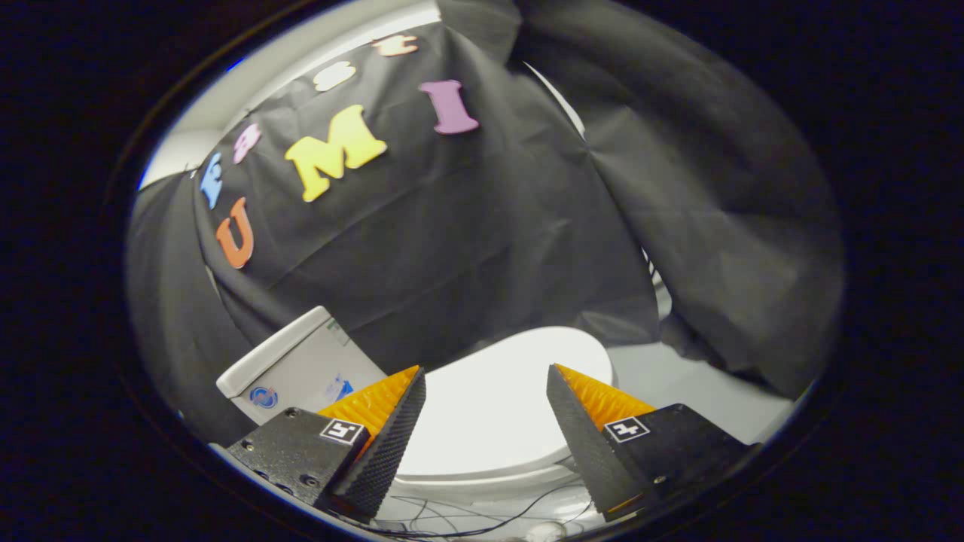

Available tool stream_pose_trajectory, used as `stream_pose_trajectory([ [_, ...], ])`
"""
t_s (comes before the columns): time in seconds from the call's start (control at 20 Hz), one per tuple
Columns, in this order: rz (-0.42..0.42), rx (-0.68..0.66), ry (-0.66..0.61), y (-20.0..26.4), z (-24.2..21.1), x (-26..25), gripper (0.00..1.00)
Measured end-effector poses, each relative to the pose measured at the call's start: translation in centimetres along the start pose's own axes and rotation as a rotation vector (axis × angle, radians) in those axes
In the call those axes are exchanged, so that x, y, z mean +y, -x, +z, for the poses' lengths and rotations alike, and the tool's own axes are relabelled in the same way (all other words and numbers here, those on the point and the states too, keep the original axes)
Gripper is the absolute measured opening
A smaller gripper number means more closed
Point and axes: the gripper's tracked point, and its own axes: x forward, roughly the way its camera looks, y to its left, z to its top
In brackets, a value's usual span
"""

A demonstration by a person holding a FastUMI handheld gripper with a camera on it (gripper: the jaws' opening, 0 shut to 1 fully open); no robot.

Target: Open the toilet lid.

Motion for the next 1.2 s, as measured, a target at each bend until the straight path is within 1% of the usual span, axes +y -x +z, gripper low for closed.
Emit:
stream_pose_trajectory([
  [0.15,-0.046,0.066,-0.130,-1.6,-2.3,-5.1,0.99],
  [0.3,-0.073,0.146,-0.227,-2.3,-5.2,-8.4,0.99],
  [0.4,-0.100,0.192,-0.272,-2.7,-7.3,-9.5,0.98],
  [0.6,-0.090,0.264,-0.343,-2.9,-10.1,-10.8,0.97],
  [0.7,-0.103,0.293,-0.353,-3.3,-11.3,-11.3,0.93],
  [0.85,-0.121,0.325,-0.405,-3.7,-12.2,-12.4,0.81],
  [0.9,-0.123,0.333,-0.419,-3.7,-12.5,-12.6,0.80],
  [1.0,-0.131,0.360,-0.429,-4.0,-13.6,-13.0,0.75],
  [1.05,-0.135,0.367,-0.436,-4.2,-14.0,-13.2,0.71],
  [1.2,-0.092,0.375,-0.480,-4.4,-14.2,-12.9,0.63],
])
